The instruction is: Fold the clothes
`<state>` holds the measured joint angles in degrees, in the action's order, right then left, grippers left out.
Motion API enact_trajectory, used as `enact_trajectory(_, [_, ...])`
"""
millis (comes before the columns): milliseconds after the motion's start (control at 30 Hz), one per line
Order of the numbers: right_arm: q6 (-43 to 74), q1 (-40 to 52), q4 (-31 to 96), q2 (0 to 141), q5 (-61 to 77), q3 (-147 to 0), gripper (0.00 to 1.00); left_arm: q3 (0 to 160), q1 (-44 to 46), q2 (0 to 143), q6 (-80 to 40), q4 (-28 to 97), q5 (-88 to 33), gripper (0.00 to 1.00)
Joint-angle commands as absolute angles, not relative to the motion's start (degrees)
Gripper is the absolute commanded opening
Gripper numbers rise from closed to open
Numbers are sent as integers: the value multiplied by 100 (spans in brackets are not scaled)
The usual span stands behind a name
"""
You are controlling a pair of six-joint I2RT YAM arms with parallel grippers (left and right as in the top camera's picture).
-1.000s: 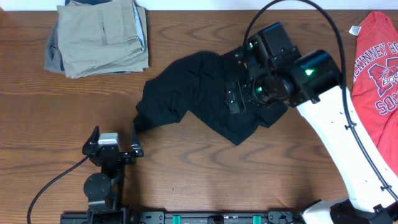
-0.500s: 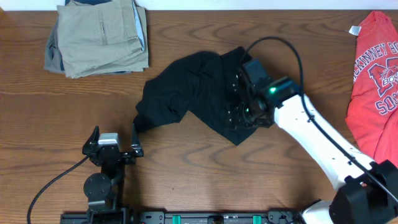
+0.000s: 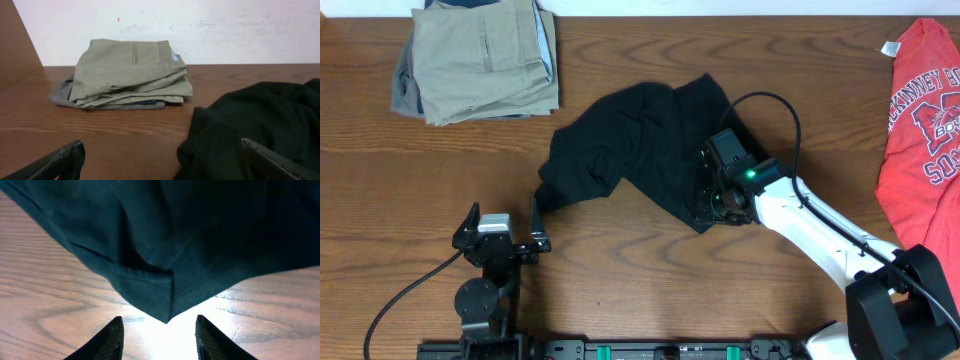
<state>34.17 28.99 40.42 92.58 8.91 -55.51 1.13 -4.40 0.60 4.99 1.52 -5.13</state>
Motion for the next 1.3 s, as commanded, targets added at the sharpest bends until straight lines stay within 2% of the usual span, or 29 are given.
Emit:
enact_trajectory(0, [3642,2880,3986,9273,985,-5426,45,23,-460,23,576,349,-550,98])
enact_trajectory(233, [3850,2950,3750,9297,1015,-5172,49,23,-460,23,576,349,-550,98])
enact_trajectory(567, [3986,3009,2939,9297,1208,-4871,48,23,-460,23,576,349,-550,98])
enact_trajectory(1267, [4174,3006,2602,9301,965,-4615,50,23,-460,23,576,349,-550,98])
